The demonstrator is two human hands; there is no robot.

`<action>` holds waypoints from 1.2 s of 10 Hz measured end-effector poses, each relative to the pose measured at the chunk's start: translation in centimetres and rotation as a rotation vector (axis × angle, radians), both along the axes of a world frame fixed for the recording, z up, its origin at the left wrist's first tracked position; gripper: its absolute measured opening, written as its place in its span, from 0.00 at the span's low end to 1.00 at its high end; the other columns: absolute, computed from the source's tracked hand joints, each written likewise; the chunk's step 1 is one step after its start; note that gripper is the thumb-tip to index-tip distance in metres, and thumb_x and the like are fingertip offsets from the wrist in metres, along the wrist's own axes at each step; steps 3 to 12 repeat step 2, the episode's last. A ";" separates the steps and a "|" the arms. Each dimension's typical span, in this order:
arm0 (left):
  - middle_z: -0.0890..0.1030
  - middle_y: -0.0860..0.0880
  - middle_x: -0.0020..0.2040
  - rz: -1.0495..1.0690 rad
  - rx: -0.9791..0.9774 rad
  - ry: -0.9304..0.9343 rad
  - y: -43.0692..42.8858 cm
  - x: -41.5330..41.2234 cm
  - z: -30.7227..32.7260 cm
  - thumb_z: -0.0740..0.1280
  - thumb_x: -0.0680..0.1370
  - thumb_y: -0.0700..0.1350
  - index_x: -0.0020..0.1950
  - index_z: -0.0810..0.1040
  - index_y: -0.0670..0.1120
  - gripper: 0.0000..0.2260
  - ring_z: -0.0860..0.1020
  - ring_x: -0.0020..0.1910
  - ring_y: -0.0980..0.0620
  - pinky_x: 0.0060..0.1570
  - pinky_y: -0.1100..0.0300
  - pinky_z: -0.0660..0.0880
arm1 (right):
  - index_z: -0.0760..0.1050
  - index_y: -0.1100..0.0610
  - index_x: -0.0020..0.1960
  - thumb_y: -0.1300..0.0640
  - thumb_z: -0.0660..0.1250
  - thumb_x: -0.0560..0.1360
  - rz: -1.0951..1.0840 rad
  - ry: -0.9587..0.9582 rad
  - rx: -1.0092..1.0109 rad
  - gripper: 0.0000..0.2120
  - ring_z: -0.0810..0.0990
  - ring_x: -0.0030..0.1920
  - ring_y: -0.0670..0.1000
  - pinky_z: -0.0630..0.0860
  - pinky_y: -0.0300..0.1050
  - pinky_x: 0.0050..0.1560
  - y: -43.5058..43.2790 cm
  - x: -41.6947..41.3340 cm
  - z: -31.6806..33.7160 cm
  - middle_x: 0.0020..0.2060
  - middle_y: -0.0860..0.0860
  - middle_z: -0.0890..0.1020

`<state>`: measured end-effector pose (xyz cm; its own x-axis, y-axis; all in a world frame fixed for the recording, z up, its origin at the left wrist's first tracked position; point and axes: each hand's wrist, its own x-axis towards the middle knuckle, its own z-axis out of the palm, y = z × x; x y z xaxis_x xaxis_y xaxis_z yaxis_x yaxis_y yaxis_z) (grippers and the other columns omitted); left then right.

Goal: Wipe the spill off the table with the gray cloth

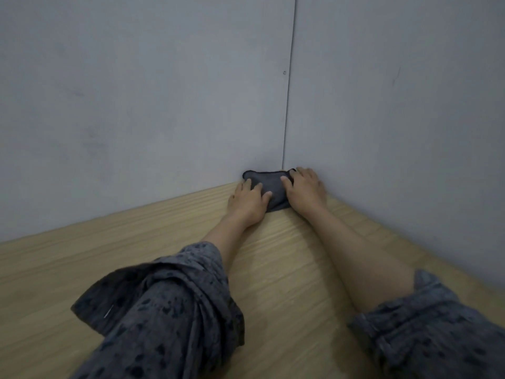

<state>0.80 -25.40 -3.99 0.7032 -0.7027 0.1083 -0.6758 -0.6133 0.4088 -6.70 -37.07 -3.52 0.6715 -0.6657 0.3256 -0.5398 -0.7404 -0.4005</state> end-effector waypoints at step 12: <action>0.65 0.45 0.74 0.102 -0.128 -0.084 7.4 -1.3 3.3 0.52 0.81 0.53 0.72 0.65 0.46 0.22 0.61 0.74 0.44 0.69 0.48 0.60 | 0.70 0.62 0.69 0.51 0.56 0.81 0.182 -0.185 -0.013 0.22 0.64 0.72 0.56 0.58 0.47 0.71 6.6 -1.7 2.5 0.69 0.58 0.72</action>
